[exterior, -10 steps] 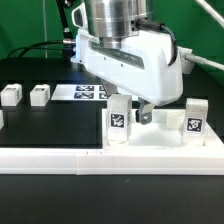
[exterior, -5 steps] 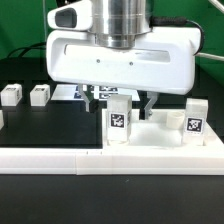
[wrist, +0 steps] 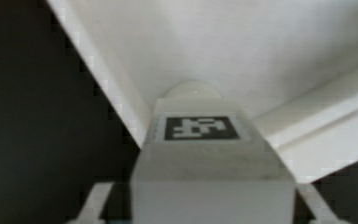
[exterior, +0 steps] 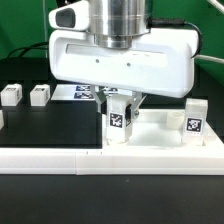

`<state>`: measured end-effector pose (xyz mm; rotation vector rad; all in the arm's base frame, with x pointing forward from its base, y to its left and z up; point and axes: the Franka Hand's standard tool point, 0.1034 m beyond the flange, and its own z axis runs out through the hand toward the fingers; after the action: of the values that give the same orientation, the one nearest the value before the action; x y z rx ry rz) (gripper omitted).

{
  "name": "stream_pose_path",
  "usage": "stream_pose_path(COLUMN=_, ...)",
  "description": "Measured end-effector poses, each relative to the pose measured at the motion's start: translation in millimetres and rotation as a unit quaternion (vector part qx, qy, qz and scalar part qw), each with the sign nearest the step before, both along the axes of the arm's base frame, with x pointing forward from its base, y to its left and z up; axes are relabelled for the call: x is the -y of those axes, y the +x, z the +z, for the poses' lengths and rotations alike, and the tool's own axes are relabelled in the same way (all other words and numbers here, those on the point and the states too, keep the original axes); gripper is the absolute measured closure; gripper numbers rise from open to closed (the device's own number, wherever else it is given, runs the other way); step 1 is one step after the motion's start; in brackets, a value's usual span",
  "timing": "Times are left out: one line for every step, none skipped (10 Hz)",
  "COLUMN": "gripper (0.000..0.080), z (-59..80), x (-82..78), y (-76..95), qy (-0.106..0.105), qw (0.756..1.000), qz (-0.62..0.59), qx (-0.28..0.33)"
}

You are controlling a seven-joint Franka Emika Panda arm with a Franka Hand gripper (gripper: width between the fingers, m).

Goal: Assemble square table

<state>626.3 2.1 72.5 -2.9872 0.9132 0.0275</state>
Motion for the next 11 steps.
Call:
stream_pose_path(gripper=0.0509, z=-0.1, x=0.2, y=0.0, qy=0.0, qw=0.999, qz=-0.034, qx=-0.001)
stream_pose_path(gripper=0.0509, z=-0.2, x=0.4, y=-0.1, qy=-0.001, qw=0.998, qz=-0.066, qx=-0.002)
stream_pose_path(gripper=0.0509, z=-0.2, x=0.5, y=-0.2, qy=-0.001, qw=0.996, qz=-0.092, qx=-0.002)
stream_pose_path(gripper=0.0509, z=-0.7, x=0.8, y=0.7, qy=-0.003, qw=0.987, qz=-0.158, qx=-0.001)
stream_pose_path(gripper=0.0509, z=-0.9, x=1.0, y=1.5, qy=-0.006, qw=0.976, qz=-0.218, qx=0.0)
stream_pose_path(gripper=0.0509, z=-1.2, x=1.4, y=1.2, qy=-0.005, qw=0.962, qz=-0.275, qx=-0.001)
stream_pose_path(gripper=0.0509, z=-1.4, x=2.0, y=0.5, qy=0.0, qw=0.933, qz=-0.361, qx=-0.003)
stream_pose_path(gripper=0.0509, z=-1.7, x=2.8, y=-0.7, qy=0.005, qw=0.903, qz=-0.429, qx=-0.004)
stream_pose_path(gripper=0.0509, z=-2.6, x=5.2, y=-2.2, qy=0.025, qw=0.877, qz=-0.479, qx=-0.007)
stream_pose_path(gripper=0.0509, z=-3.2, x=8.3, y=-4.8, qy=0.054, qw=0.847, qz=-0.529, qx=-0.008)
stream_pose_path(gripper=0.0509, z=-3.4, x=9.1, y=-7.0, qy=0.081, qw=0.807, qz=-0.585, qx=-0.01)
